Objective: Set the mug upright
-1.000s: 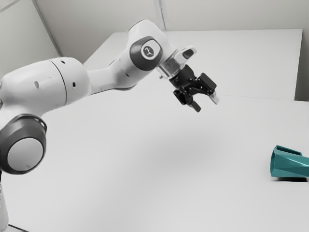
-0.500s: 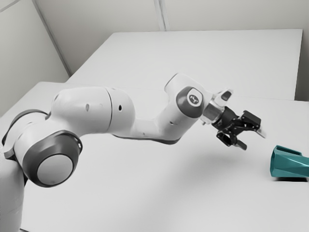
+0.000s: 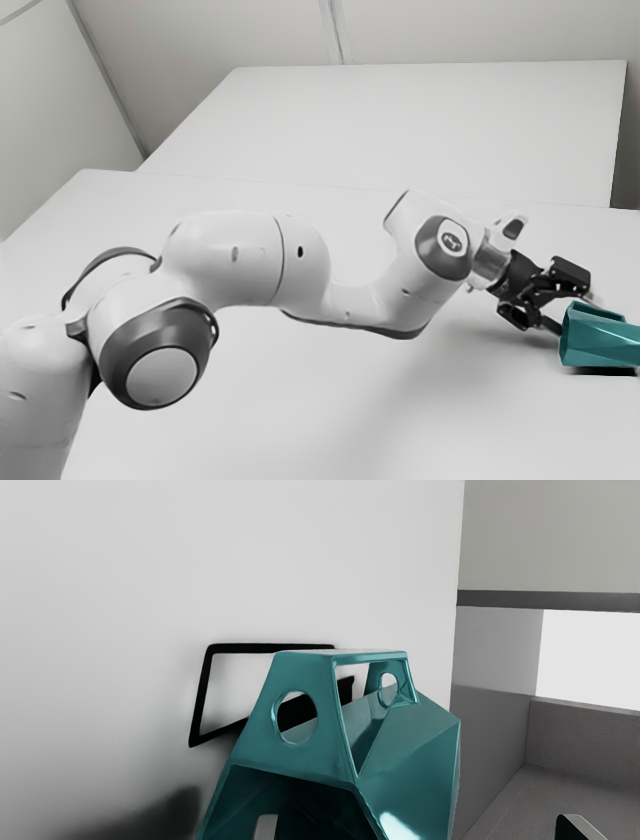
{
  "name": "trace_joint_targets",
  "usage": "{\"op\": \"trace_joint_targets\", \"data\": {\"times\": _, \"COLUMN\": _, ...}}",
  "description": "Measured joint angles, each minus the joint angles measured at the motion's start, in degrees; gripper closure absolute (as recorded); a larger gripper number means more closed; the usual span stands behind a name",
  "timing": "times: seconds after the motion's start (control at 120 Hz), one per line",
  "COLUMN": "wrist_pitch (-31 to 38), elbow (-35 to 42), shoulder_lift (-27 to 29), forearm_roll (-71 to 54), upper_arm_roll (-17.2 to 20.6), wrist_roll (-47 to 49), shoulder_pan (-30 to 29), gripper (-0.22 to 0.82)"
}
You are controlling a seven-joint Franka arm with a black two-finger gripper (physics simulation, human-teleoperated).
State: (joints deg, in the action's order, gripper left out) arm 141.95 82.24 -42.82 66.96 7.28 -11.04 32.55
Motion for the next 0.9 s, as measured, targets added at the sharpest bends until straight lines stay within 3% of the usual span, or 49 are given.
{"op": "trace_joint_targets", "data": {"times": 0.325, "wrist_pitch": 2.48, "elbow": -2.77, "shoulder_lift": -2.74, "forearm_roll": 4.92, "upper_arm_roll": 1.23, "wrist_roll": -0.86, "shoulder_pan": 0.55, "gripper": 0.02}}
{"op": "trace_joint_targets", "data": {"times": 0.567, "wrist_pitch": 2.96, "elbow": -3.14, "shoulder_lift": -3.28, "forearm_roll": 6.0, "upper_arm_roll": 1.19, "wrist_roll": -1.31, "shoulder_pan": 0.83, "gripper": 0.54}}
{"op": "trace_joint_targets", "data": {"times": 0.767, "wrist_pitch": 3.12, "elbow": -4.29, "shoulder_lift": -2.81, "forearm_roll": 5.68, "upper_arm_roll": 1.15, "wrist_roll": -1.81, "shoulder_pan": 1.36, "gripper": 0.7}}
{"op": "trace_joint_targets", "data": {"times": 0.9, "wrist_pitch": 3.17, "elbow": -4.66, "shoulder_lift": -2.22, "forearm_roll": 5.57, "upper_arm_roll": 1.23, "wrist_roll": -2.15, "shoulder_pan": 1.92, "gripper": 0.73}}
